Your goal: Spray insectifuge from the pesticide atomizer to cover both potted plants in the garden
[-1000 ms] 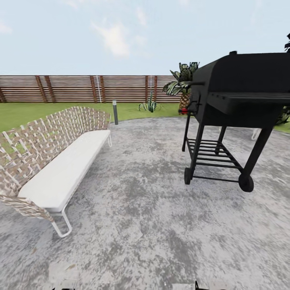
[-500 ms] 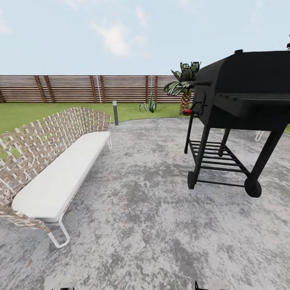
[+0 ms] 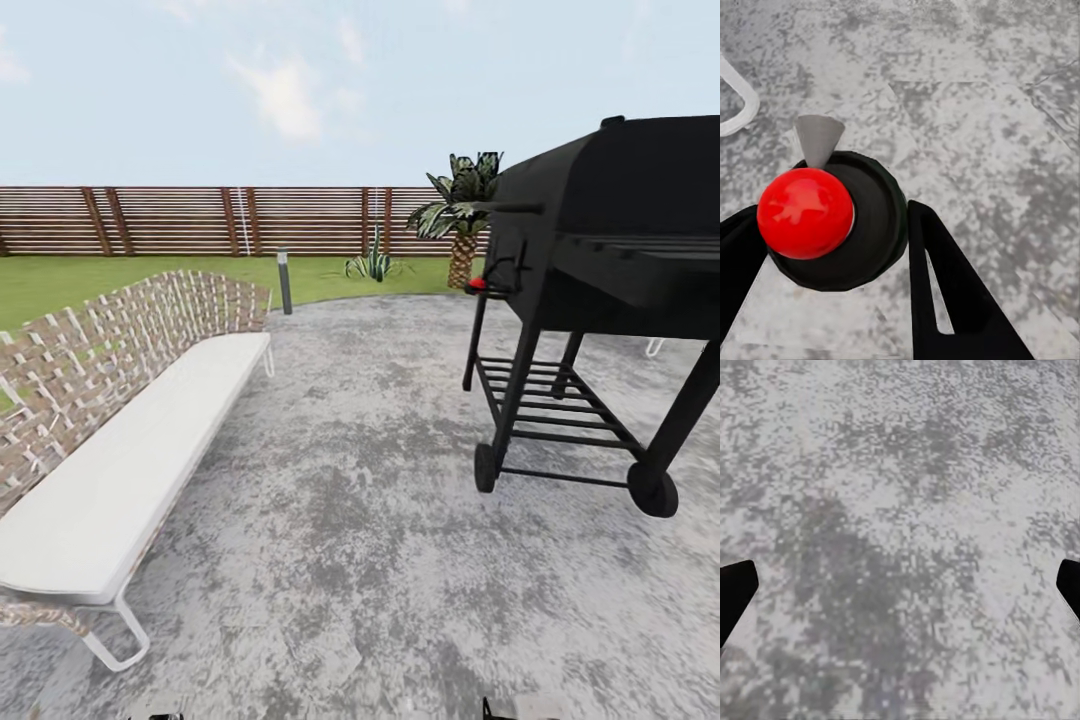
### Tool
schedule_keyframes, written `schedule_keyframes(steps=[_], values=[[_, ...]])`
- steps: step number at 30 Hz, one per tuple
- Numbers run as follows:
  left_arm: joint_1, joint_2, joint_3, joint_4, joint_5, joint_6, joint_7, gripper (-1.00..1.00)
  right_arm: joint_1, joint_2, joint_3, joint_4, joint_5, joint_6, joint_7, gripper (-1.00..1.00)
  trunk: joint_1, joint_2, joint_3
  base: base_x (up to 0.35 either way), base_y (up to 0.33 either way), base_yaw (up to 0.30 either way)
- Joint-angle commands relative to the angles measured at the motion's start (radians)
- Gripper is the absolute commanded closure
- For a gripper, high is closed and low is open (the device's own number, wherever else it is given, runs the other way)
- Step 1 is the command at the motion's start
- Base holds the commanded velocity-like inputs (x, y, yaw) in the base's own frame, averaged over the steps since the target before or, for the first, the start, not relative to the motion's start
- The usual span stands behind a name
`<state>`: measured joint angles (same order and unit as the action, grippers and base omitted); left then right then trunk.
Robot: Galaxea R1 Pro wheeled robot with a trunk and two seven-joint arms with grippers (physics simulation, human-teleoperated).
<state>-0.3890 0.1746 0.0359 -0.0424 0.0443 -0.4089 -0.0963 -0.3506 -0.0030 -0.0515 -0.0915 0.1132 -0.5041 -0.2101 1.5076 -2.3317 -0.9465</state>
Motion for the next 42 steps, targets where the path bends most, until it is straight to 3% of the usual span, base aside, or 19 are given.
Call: schedule_keyframes(steps=[1, 42], values=[[-0.001, 0.000, 0.004, 0.001, 0.005, -0.002, -0.008, 1.00, -0.001, 0.000, -0.005, 0.001, 0.011, -0.002, -0.005, -1.00, 0.000, 0.000, -0.001, 0.343, 0.000, 0.000], [-0.001, 0.002, 0.004, 0.001, 0.011, -0.002, -0.008, 1.00, -0.001, 0.000, -0.005, 0.001, 0.010, -0.001, -0.009, -1.00, 0.000, 0.000, -0.001, 0.344, 0.011, 0.000]])
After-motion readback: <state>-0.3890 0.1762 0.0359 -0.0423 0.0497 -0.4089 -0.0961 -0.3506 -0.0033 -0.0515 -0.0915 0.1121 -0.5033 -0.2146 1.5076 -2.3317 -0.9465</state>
